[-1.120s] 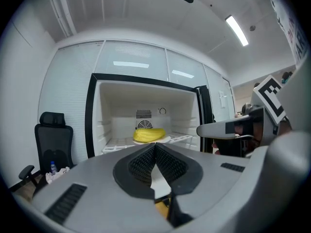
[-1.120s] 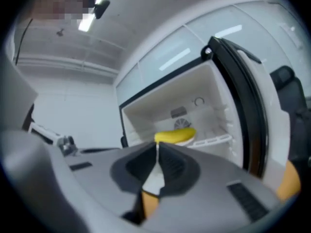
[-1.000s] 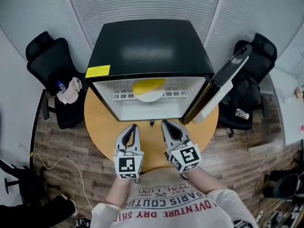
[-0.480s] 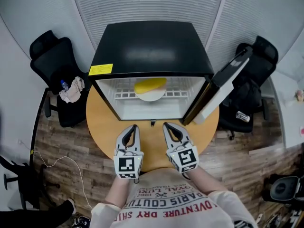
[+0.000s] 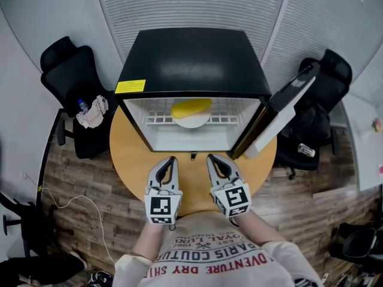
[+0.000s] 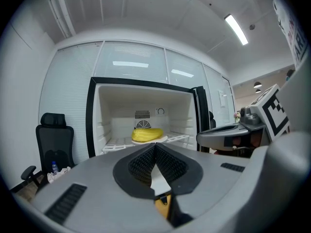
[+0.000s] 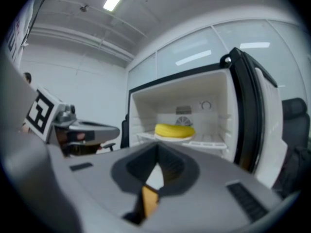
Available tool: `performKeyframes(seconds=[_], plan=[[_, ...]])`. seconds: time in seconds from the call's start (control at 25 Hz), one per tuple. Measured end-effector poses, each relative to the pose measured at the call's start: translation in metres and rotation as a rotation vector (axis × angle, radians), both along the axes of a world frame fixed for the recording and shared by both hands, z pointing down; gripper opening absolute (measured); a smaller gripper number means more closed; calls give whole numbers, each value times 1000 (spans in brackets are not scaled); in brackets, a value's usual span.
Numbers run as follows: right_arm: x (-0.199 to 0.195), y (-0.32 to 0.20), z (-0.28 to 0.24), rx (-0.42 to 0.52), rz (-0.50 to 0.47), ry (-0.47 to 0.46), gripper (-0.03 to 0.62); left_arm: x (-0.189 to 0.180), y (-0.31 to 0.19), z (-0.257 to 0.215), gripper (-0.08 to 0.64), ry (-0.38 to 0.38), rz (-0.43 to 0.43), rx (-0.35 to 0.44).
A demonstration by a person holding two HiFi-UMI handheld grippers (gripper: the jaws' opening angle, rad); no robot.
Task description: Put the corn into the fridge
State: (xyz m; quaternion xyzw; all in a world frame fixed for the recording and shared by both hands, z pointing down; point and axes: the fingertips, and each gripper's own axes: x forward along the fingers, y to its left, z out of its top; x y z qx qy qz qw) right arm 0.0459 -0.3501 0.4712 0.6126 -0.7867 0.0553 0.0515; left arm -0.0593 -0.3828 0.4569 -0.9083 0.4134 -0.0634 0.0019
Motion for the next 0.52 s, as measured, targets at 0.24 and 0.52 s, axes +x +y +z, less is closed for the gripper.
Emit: performKeyframes(seconds=[0.24,0.52], plan=[[1,-4,0,-7,0,8,29,4,-1,0,32,-9,9,4],[-1,-6,3,-33,-7,12,29,8,-3,-1,32,-8,22,-2]])
